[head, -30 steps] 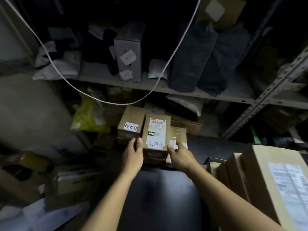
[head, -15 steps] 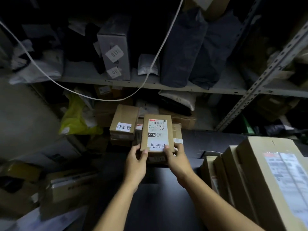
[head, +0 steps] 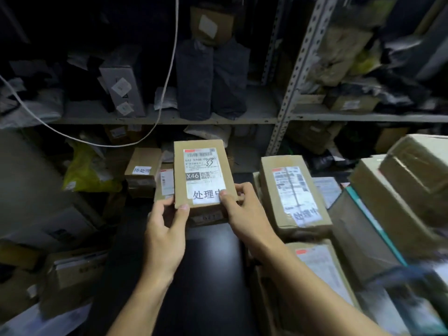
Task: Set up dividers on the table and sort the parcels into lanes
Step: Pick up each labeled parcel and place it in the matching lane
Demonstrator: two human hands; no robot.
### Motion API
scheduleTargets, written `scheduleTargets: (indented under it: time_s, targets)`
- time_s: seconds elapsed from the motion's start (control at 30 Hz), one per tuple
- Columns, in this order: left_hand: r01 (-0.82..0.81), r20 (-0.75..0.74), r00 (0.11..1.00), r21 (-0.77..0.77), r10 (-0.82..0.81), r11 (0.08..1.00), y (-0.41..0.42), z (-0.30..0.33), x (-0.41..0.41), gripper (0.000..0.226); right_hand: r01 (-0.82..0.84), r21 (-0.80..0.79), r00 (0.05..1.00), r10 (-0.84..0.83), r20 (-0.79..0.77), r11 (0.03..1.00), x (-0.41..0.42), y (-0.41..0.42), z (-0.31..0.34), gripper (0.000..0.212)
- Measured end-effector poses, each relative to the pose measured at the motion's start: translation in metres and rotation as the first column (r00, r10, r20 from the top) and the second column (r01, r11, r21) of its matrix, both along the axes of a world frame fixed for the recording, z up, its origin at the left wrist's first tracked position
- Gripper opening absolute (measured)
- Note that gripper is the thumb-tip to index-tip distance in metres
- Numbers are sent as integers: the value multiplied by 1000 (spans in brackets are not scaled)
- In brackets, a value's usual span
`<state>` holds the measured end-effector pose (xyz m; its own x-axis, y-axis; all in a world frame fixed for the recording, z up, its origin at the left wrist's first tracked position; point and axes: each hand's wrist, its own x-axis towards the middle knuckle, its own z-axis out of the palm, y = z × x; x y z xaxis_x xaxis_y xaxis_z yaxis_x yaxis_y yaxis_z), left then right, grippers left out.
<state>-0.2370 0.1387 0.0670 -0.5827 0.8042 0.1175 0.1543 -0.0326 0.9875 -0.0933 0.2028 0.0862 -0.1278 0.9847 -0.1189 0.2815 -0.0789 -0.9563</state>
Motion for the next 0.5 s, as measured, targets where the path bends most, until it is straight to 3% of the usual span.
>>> scheduleTargets:
  time_s: [0.23,0.5]
  targets:
    - [98,47,994,97,-103,990,-38,43,67,17,23,81,1000,-22,-5,996,74,-46,48,15]
    - [209,36,976,124,-215,970,-87,63,130,13,15,70,1000,-15,4,997,153,-97,78,14]
